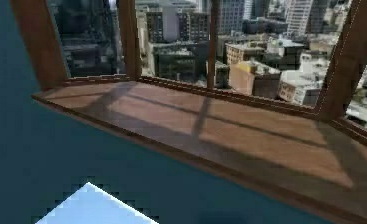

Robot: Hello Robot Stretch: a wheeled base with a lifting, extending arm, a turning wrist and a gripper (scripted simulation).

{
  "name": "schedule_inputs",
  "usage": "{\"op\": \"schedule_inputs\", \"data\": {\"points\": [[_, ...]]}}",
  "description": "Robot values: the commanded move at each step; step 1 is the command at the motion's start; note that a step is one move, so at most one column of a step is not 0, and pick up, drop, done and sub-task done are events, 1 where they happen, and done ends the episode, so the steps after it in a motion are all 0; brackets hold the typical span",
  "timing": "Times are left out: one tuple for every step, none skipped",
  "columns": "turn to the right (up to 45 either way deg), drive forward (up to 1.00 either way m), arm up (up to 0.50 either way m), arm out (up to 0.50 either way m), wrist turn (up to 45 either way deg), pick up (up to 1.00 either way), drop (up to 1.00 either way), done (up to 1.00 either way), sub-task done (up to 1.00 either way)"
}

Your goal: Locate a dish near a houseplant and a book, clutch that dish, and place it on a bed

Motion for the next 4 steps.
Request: {"op": "schedule_inputs", "data": {"points": [[-45.0, 0.0, 0.0, 0.0, 0.0, 0.0, 0.0, 0.0, 0.0], [-18.0, 0.0, 0.0, 0.0, 0.0, 0.0, 0.0, 0.0, 0.0], [0.0, 0.6, 0.0, 0.0, 0.0, 0.0, 0.0, 0.0, 0.0], [-45.0, 0.0, 0.0, 0.0, 0.0, 0.0, 0.0, 0.0, 0.0]]}}
